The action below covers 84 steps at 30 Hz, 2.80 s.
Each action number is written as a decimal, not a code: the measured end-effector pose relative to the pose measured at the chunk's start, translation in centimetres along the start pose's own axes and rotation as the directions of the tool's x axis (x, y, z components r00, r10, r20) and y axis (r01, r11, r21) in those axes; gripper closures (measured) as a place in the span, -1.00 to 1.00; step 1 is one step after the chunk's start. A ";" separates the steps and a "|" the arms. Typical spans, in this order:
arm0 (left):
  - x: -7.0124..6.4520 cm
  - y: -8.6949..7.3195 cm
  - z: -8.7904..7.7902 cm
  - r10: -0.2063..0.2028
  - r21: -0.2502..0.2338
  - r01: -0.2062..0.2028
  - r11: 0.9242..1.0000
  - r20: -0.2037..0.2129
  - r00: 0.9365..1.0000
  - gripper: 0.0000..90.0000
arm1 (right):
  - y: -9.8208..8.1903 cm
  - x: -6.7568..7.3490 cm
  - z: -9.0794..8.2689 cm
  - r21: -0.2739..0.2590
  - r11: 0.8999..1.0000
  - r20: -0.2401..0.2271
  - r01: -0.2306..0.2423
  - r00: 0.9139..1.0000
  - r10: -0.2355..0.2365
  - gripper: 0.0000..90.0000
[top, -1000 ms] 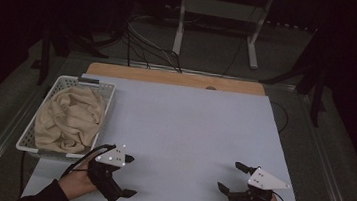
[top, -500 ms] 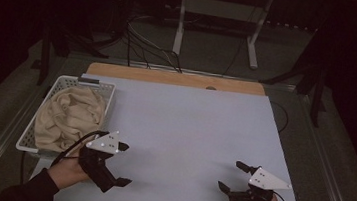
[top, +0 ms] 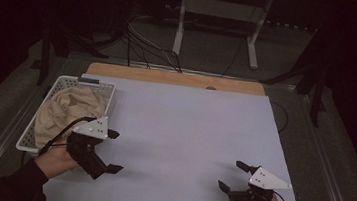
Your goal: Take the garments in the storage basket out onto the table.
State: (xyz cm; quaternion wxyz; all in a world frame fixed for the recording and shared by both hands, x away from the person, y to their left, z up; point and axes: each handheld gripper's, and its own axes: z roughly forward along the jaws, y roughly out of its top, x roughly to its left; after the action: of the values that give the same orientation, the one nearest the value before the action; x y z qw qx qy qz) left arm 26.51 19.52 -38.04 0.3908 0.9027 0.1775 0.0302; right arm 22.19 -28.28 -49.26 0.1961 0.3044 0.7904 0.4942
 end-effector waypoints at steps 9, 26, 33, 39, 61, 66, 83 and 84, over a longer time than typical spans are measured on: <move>1.3 -0.5 -1.9 -0.032 -0.008 0.032 0.999 -0.044 0.999 -0.99 | 0.0 0.0 0.1 0.002 1.000 0.001 0.004 1.000 -0.004 -0.80; 5.5 -3.2 -7.0 -0.162 -0.063 0.152 0.986 -0.191 0.968 -0.99 | 0.0 0.1 0.2 0.000 1.000 -0.009 0.005 1.000 -0.005 -0.80; 7.4 -5.2 -8.7 -0.237 -0.077 0.225 0.971 -0.278 0.931 -0.99 | 0.0 0.2 0.2 0.001 1.000 -0.007 0.008 1.000 -0.008 -0.80; 8.8 -7.1 -9.3 -0.299 -0.076 0.292 0.953 -0.360 0.884 -0.99 | 0.0 0.2 0.2 0.002 1.000 -0.012 0.011 1.000 -0.011 -0.80; 12.2 -12.4 -5.4 -0.450 -0.018 0.520 0.854 -0.529 0.720 -1.00 | -0.1 0.3 0.5 0.019 1.000 -0.024 0.016 1.000 -0.016 -0.80; 12.5 -12.4 -4.8 -0.458 -0.009 0.538 0.843 -0.538 0.708 -1.00 | -0.2 0.3 0.5 0.020 1.000 -0.027 0.016 1.000 -0.016 -0.80; 11.7 -12.7 -4.7 -0.437 0.032 0.552 0.833 -0.575 0.692 0.49 | -0.2 0.3 0.7 0.026 1.000 -0.024 0.011 1.000 -0.010 -0.76; 11.7 -12.7 -4.8 -0.443 0.022 0.553 0.833 -0.572 0.690 0.54 | -0.2 0.3 0.7 0.026 1.000 -0.023 0.009 1.000 -0.009 -0.76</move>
State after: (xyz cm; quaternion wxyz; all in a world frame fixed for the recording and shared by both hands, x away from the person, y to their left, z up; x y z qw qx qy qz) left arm 32.75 34.91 -44.82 0.2278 0.8062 0.5219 0.1606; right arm 22.36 -27.73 -49.72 0.1853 0.2977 0.8004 0.4863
